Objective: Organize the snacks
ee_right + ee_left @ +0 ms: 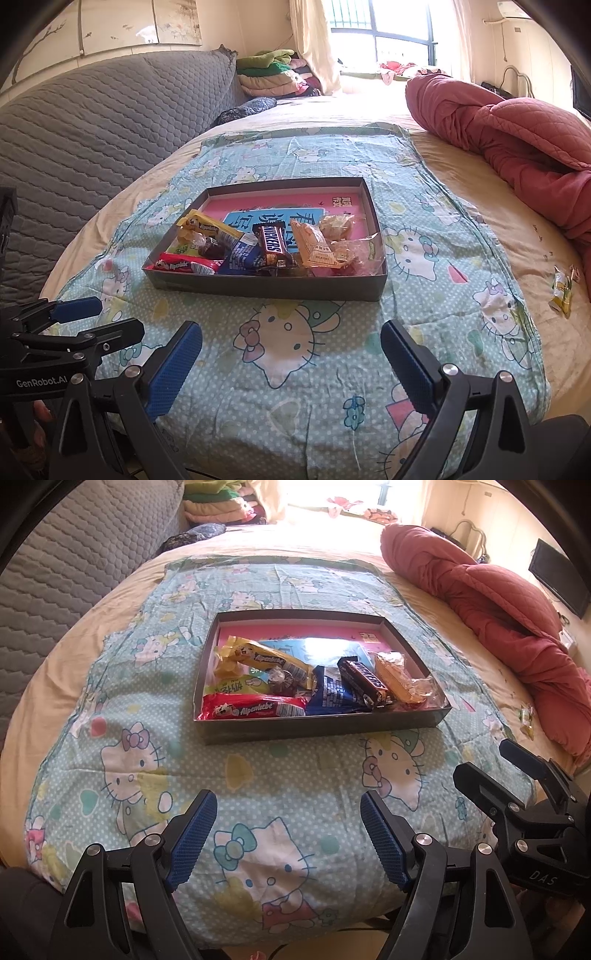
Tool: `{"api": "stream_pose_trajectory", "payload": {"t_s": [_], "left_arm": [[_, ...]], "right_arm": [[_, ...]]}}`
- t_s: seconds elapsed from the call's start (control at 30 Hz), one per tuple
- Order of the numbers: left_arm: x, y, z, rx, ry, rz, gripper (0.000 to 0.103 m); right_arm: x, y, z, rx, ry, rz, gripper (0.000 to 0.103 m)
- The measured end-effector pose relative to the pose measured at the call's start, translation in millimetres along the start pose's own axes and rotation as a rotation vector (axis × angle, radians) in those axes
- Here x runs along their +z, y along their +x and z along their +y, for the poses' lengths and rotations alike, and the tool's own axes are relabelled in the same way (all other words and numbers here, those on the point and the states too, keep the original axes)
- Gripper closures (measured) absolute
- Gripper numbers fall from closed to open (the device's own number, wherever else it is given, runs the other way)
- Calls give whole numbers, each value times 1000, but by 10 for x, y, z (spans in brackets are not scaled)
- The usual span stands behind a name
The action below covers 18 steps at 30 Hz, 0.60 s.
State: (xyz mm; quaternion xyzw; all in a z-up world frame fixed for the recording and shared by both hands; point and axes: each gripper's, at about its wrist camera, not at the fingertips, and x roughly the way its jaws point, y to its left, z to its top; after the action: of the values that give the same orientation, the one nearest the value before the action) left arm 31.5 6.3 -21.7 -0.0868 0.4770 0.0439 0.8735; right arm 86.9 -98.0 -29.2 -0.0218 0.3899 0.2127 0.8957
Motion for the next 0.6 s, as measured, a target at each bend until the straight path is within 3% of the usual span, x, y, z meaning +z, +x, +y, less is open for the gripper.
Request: {"api": "stream_pose_trajectory", "payload": {"t_s": [0.6], "left_arm": [[15, 1, 33, 22, -20, -6, 22]], "right_arm": [[8, 0, -7, 2, 2, -1, 5]]}}
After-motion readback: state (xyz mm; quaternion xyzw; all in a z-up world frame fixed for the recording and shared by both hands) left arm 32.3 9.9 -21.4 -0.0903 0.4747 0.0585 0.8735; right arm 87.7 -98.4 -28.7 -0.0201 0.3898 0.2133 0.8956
